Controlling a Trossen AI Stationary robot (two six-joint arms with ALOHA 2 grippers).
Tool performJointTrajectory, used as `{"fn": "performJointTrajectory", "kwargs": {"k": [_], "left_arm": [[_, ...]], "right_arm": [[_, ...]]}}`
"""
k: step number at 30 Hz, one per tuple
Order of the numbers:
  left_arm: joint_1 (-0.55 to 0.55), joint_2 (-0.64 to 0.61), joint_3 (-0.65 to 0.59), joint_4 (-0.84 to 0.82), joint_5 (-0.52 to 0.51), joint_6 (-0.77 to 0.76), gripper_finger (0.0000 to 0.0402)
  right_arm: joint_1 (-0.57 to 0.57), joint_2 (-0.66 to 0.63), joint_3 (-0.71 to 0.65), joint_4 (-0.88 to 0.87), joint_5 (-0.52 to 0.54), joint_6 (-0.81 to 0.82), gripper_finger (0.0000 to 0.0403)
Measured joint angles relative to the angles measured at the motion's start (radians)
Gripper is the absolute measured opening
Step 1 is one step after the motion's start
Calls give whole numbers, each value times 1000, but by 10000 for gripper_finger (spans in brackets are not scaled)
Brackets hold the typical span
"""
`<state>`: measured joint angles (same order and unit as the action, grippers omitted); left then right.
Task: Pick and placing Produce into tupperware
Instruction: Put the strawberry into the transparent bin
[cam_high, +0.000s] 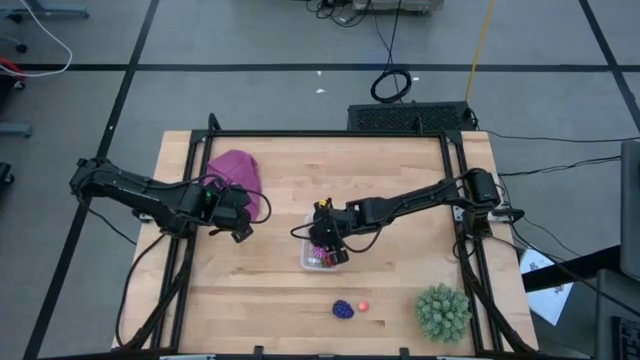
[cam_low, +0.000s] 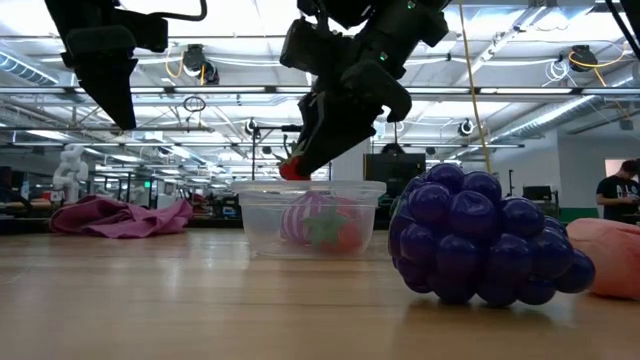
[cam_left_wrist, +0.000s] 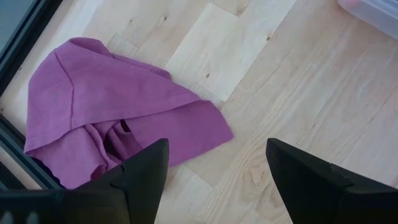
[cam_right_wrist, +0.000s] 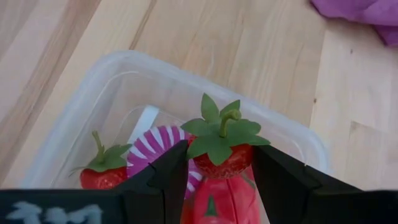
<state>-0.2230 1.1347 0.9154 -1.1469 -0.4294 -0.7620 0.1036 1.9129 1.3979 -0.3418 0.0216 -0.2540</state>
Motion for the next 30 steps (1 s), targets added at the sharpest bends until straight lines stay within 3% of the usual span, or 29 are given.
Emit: {"fn": "performJointTrajectory", "kwargs": {"k": [30], "left_arm": [[0, 0, 0, 0, 0, -2, 274]], "right_arm": [[-6, 47, 1, 1, 0, -23, 160]]}}
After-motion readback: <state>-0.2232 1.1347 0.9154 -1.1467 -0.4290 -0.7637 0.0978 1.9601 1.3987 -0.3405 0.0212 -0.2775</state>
